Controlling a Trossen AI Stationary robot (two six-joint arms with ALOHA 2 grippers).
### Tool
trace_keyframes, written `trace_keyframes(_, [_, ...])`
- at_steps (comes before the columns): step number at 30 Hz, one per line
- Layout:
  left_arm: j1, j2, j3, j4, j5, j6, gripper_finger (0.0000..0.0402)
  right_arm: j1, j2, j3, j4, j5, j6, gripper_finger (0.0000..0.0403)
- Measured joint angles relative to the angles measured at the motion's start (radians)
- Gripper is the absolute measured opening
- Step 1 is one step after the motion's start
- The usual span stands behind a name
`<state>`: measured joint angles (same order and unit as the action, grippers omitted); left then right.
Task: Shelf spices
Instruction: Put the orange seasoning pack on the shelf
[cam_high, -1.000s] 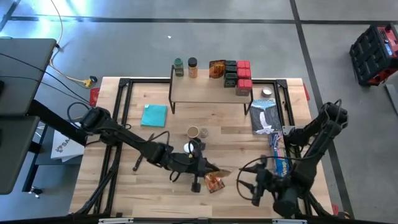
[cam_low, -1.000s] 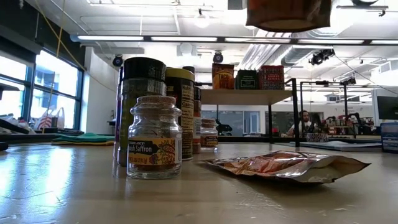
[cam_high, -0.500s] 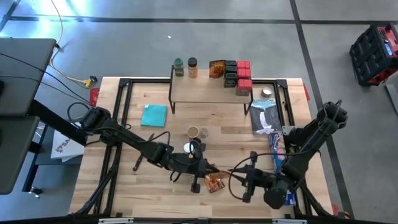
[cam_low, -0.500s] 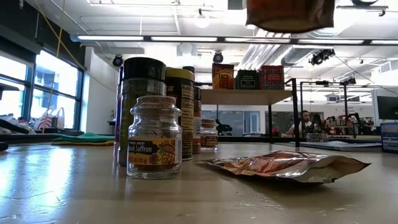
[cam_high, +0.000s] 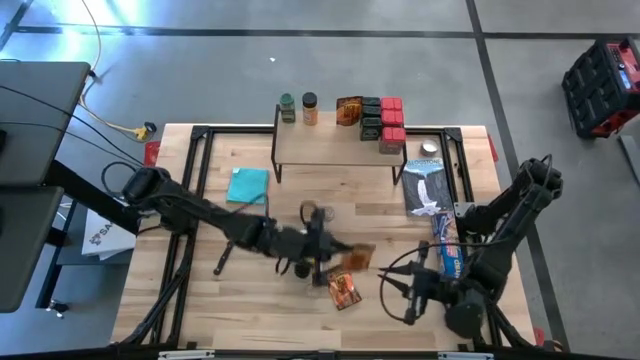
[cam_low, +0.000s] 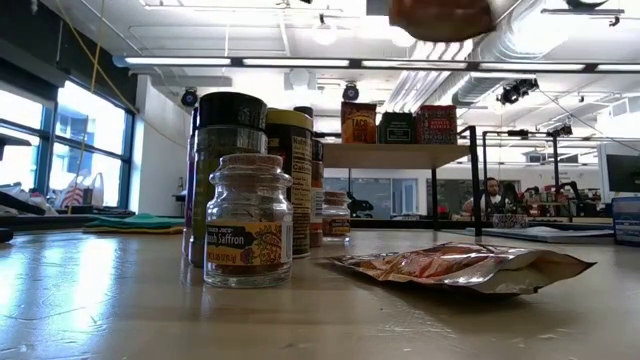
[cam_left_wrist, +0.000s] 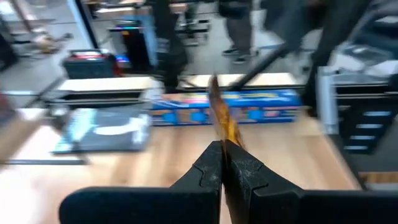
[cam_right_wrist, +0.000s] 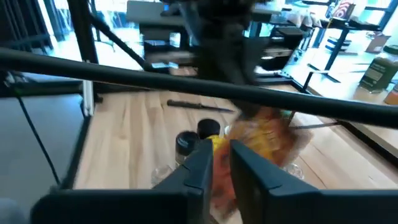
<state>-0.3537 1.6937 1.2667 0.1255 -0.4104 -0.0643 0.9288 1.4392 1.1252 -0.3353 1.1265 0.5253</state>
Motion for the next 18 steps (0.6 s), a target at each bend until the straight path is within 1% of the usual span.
trace_keyframes(4, [0.118,-0.059,0.000,-0.067,0.021,0.073,0.0000,0.014,-0.054,0.000,-0.052,0.035,0.031,0.0081])
trace_keyframes(8, [0.267,-0.100,0.000,-0.097,0.103,0.178,0.0000,-0.011,-0.078,0.000,-0.128,0.052,0.050,0.0089])
trace_keyframes(10, [0.333,-0.111,0.000,-0.102,0.150,0.237,0.0000,-0.038,-0.079,0.000,-0.169,0.051,0.050,0.0089])
trace_keyframes(14, [0.464,-0.111,0.000,-0.103,0.279,0.333,0.0000,-0.104,-0.081,0.000,-0.273,0.051,0.033,0.0089])
trace_keyframes(16, [0.516,-0.103,0.000,-0.104,0.314,0.377,0.0000,-0.145,-0.082,0.000,-0.320,0.052,0.017,0.0089])
trace_keyframes(18, [0.558,-0.102,0.000,-0.108,0.324,0.408,0.0000,-0.186,-0.087,0.000,-0.358,0.050,0.007,0.0089])
